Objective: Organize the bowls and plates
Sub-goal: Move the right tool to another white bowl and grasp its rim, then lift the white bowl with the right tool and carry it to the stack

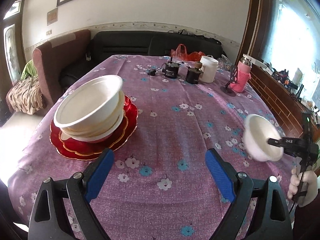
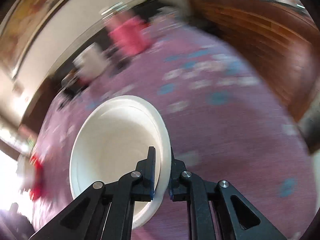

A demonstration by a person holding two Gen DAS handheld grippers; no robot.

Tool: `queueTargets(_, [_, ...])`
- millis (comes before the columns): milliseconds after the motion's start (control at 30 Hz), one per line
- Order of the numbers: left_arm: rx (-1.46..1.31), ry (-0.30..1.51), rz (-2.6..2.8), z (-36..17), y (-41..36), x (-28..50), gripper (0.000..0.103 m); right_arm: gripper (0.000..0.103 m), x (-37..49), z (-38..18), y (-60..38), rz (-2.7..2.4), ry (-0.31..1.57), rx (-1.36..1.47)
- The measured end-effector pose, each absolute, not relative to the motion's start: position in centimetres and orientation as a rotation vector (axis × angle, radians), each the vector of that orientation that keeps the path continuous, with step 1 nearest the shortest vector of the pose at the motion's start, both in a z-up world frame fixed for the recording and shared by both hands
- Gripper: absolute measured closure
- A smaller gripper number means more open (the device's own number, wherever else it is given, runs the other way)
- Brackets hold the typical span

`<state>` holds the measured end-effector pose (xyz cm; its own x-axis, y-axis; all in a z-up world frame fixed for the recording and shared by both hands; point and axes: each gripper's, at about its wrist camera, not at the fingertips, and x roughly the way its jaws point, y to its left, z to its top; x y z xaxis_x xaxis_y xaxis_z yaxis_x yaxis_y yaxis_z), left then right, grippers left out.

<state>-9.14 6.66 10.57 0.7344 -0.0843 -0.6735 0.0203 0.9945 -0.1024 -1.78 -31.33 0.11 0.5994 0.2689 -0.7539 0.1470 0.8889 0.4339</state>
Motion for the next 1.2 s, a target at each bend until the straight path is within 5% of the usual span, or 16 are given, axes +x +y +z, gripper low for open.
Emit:
queueTargets(333, [-0.064, 0.814, -0.126, 8.3, 5.3, -7.7, 0.011, 0.09, -1.1, -0.4, -17.1, 0.419, 1.039, 0.335])
queueTargets(567, [-0.083, 0.891, -0.18, 6.5, 3.9, -5.9, 0.011, 0.068, -3.3, 1.1, -18.9, 0.352, 0.975, 0.329])
queueTargets(1200, [-0.034, 0.959, -0.214, 3.2, -1.8, -2.6, 0.014, 0.068, -5.8, 0.6, -18.0, 0.314, 0.969, 0.29])
